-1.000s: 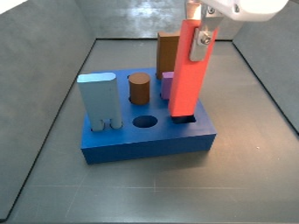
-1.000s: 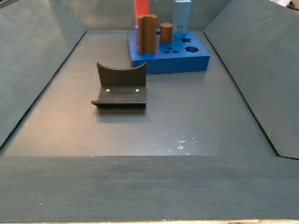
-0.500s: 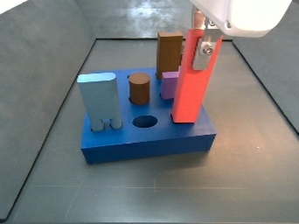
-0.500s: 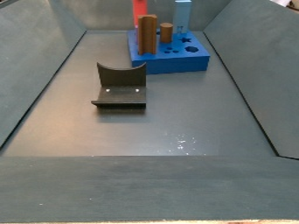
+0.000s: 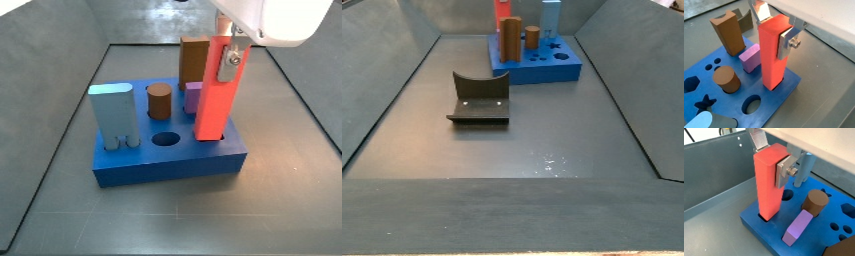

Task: Pick up the rectangle object. Move up. Move to above the board. Insert the rectangle object.
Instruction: Insert the rectangle object.

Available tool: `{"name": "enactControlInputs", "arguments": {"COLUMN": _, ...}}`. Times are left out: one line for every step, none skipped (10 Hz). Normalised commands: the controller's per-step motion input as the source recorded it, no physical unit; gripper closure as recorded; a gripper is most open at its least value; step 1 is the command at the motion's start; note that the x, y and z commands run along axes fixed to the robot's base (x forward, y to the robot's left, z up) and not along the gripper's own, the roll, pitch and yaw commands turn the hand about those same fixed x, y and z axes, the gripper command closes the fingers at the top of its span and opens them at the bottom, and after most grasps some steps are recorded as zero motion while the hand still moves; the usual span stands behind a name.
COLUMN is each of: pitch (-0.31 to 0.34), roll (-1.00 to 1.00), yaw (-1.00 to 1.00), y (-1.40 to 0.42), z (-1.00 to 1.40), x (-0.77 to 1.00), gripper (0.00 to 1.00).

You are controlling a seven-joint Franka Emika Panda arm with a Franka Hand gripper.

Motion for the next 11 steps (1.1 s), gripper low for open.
{"name": "enactControlInputs", "arguments": {"pitch": 0.000, "roll": 0.00, "yaw": 0.06, "y": -0.13, "z": -0.45, "x": 0.15, "gripper": 1.00}}
{"name": "enactControlInputs", "arguments": {"pitch": 0.000, "roll": 0.01, "yaw": 0.00, "y": -0.15, "z": -0.49, "x": 0.20, "gripper": 1.00}}
{"name": "enactControlInputs", "arguments": {"pitch": 0.000, "roll": 0.07, "yaw": 0.07, "y": -0.09, "z": -0.46, "x": 0.12, "gripper": 1.00}}
{"name": "enactControlInputs", "arguments": {"pitch": 0.016, "roll": 0.16, "yaw": 0.23, "y": -0.03, "z": -0.38, "x": 0.00, "gripper": 1.00}}
{"name": "enactControlInputs", "arguments": {"pitch": 0.021, "roll": 0.16, "yaw": 0.15, "y": -0.01, "z": -0.26, "x": -0.02, "gripper": 1.00}}
{"name": "enactControlInputs", "arguments": {"pitch": 0.011, "roll": 0.16, "yaw": 0.07, "y": -0.08, "z": -0.47, "x": 0.00, "gripper": 1.00}}
{"name": "enactControlInputs", "arguments": {"pitch": 0.000, "roll": 0.08, "yaw": 0.00, "y": -0.11, "z": -0.73, "x": 0.02, "gripper": 1.00}}
{"name": "enactControlInputs", "arguments": {"pitch": 0.000, "roll": 0.06, "yaw": 0.00, "y": -0.09, "z": -0.69, "x": 0.06, "gripper": 1.00}}
{"name": "enactControlInputs", "arguments": {"pitch": 0.001, "roll": 0.04, "yaw": 0.00, "y": -0.07, "z": -0.48, "x": 0.05, "gripper": 1.00}}
{"name": "enactControlInputs", "arguments": {"pitch": 0.000, "roll": 0.00, "yaw": 0.00, "y": 0.00, "z": 0.00, "x": -0.05, "gripper": 1.00}}
{"name": "enactControlInputs", "arguments": {"pitch": 0.000, "roll": 0.00, "yaw": 0.00, "y": 0.00, "z": 0.00, "x": 0.00, "gripper": 1.00}}
